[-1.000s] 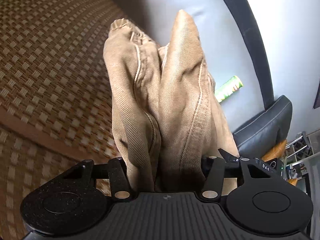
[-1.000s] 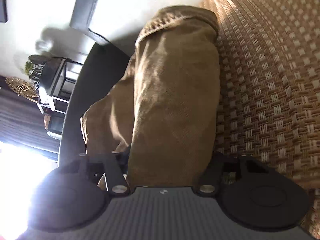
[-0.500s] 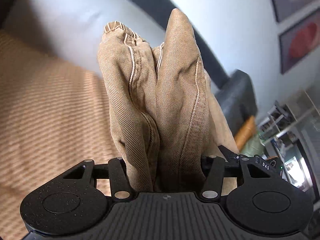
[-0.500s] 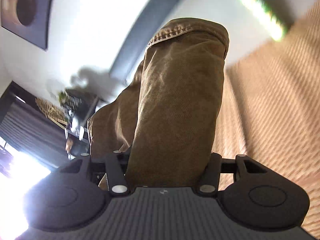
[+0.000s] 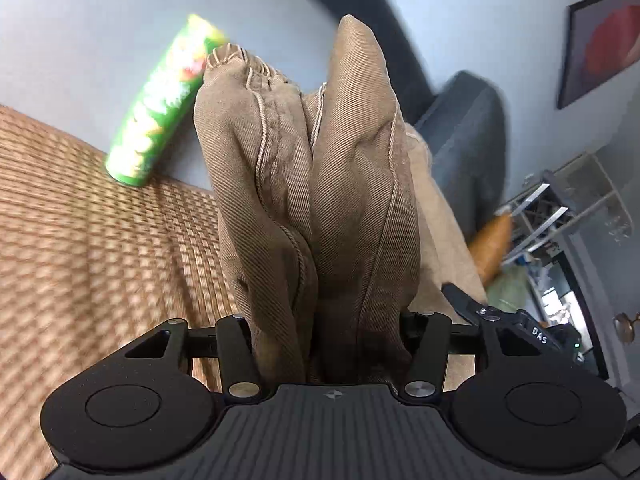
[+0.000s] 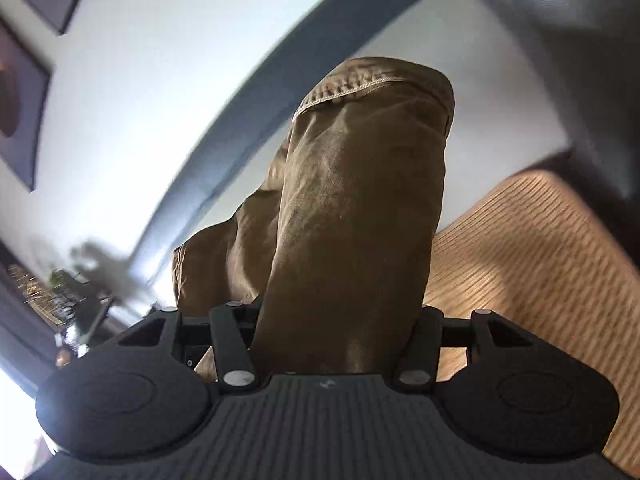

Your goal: Fold clothes

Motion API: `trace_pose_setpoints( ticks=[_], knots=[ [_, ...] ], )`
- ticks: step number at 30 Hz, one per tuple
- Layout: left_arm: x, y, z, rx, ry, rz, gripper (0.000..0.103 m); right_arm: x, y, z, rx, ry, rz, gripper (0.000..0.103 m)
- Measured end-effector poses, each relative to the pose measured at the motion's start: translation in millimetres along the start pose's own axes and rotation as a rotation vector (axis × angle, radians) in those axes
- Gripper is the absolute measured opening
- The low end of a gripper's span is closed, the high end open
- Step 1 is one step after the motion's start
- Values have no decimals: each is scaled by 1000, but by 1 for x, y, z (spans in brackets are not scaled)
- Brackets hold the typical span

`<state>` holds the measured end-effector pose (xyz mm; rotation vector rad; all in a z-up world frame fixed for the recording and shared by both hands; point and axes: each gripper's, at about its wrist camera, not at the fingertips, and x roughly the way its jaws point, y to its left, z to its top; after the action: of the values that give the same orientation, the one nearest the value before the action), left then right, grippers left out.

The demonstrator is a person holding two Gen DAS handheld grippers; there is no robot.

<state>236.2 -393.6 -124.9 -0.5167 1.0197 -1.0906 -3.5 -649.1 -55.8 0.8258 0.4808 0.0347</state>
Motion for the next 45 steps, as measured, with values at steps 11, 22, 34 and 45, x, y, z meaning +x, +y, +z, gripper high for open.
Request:
trace_pose_setpoints(
  ticks=[11, 22, 34, 45],
  knots=[
    [19, 42, -13, -7, 33, 83, 69, 73, -121, 10, 162, -24, -246, 76],
    [-13, -62, -32, 337, 69, 150, 71, 17, 29, -15, -361, -107, -358, 63],
    [43, -90, -124, 726, 127, 409, 78, 49, -8, -127, -727, 63, -600, 65],
    [79, -71, -1, 420, -21, 353, 83, 63, -9, -8, -508, -112, -473, 65]
  ],
)
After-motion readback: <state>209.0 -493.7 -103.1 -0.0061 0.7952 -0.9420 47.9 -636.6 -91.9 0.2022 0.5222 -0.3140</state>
